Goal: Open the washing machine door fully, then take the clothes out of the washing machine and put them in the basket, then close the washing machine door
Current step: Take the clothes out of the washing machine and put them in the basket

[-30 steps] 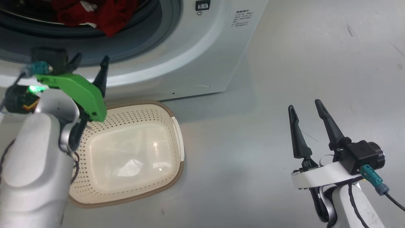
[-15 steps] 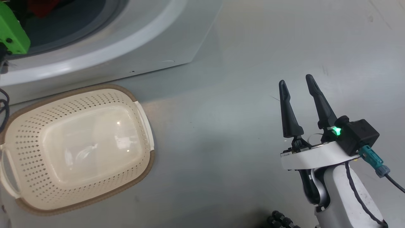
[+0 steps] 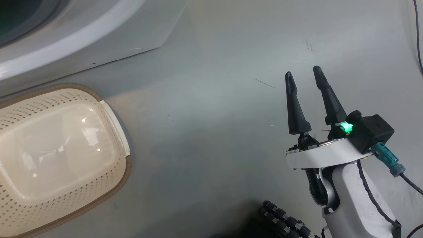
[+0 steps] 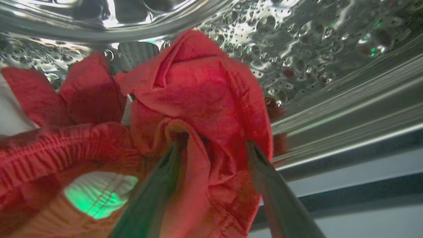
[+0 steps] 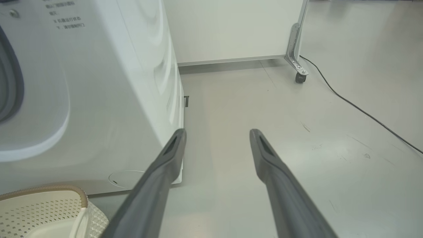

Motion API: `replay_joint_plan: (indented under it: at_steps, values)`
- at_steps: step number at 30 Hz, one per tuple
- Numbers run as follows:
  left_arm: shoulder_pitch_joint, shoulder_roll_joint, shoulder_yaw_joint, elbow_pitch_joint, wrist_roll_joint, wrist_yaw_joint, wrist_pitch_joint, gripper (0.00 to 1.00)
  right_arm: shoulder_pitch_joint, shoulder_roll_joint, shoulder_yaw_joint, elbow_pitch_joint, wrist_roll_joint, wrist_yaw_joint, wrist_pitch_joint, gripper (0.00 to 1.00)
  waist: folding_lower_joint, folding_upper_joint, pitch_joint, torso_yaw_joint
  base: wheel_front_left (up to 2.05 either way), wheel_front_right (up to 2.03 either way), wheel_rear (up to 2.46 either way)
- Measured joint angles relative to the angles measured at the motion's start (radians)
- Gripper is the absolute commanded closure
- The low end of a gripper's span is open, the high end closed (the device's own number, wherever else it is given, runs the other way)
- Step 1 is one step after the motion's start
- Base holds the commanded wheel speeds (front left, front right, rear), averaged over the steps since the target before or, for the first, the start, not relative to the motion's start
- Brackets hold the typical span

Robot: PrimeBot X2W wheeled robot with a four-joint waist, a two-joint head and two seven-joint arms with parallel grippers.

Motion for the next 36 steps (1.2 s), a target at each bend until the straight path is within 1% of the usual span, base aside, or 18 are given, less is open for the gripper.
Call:
replay_joint_plan:
  at_steps: [2, 6, 10, 11, 12, 14, 17, 25, 31, 36]
  values:
    - [-0.001, 0.004, 0.000, 0.013, 0.000, 0.000, 0.009, 0.00, -0.002, 0.000, 0.002, 0.000, 0.001, -0.007, 0.000, 0.00, 0.0000, 0.0000, 0.012, -0.009, 0.00, 0.00, 0.00]
    - [-0.013, 0.021, 0.002, 0.024, -0.006, 0.000, 0.028, 0.00, -0.016, 0.001, 0.006, 0.001, 0.001, -0.007, 0.000, 0.00, 0.0000, 0.0000, 0.027, -0.020, 0.00, 0.00, 0.00]
    - [-0.024, 0.024, 0.009, 0.036, -0.009, 0.000, 0.037, 0.00, -0.025, 0.001, 0.007, 0.001, 0.001, -0.008, 0.000, 0.00, 0.0000, 0.0000, 0.034, -0.024, 0.00, 0.00, 0.00]
    - [-0.027, 0.024, 0.011, 0.039, -0.009, 0.000, 0.044, 0.07, -0.025, 0.001, 0.007, 0.001, 0.001, -0.008, 0.000, 0.00, -0.0001, 0.0000, 0.034, -0.024, 0.00, 0.00, 0.00]
    - [-0.030, 0.025, 0.012, 0.042, -0.010, 0.000, 0.050, 0.32, -0.025, 0.001, 0.007, 0.001, 0.001, -0.009, 0.000, 0.00, 0.0000, 0.0000, 0.035, -0.024, 0.00, 0.00, 0.00]
    - [-0.034, 0.026, 0.012, 0.046, -0.014, 0.000, 0.056, 1.00, -0.026, 0.001, 0.007, 0.001, 0.001, -0.009, 0.000, 0.00, 0.0000, 0.0000, 0.036, -0.023, 0.00, 0.00, 0.00]
    - [-0.034, 0.026, 0.010, 0.049, -0.016, 0.000, 0.061, 1.00, -0.029, 0.001, 0.006, 0.001, 0.001, -0.016, 0.000, 0.00, 0.0000, 0.0000, 0.036, -0.022, 0.00, 0.00, 0.00]
    - [-0.034, 0.020, -0.005, 0.048, -0.029, 0.000, 0.049, 1.00, -0.039, 0.000, -0.010, 0.007, -0.009, -0.016, 0.000, 0.00, -0.0001, 0.0000, 0.031, -0.004, 0.00, 0.00, 0.00]
    - [-0.031, 0.012, -0.058, -0.002, -0.045, 0.000, -0.009, 1.00, -0.039, 0.000, -0.026, 0.012, -0.032, -0.016, 0.000, 0.00, 0.0000, 0.0000, 0.019, 0.023, 0.00, 0.00, 0.00]
    - [-0.012, 0.011, -0.068, -0.046, -0.055, 0.000, -0.082, 1.00, -0.039, 0.000, -0.047, 0.014, -0.065, -0.015, 0.000, 0.00, 0.0000, 0.0000, 0.006, 0.050, 0.00, 0.00, 0.00]
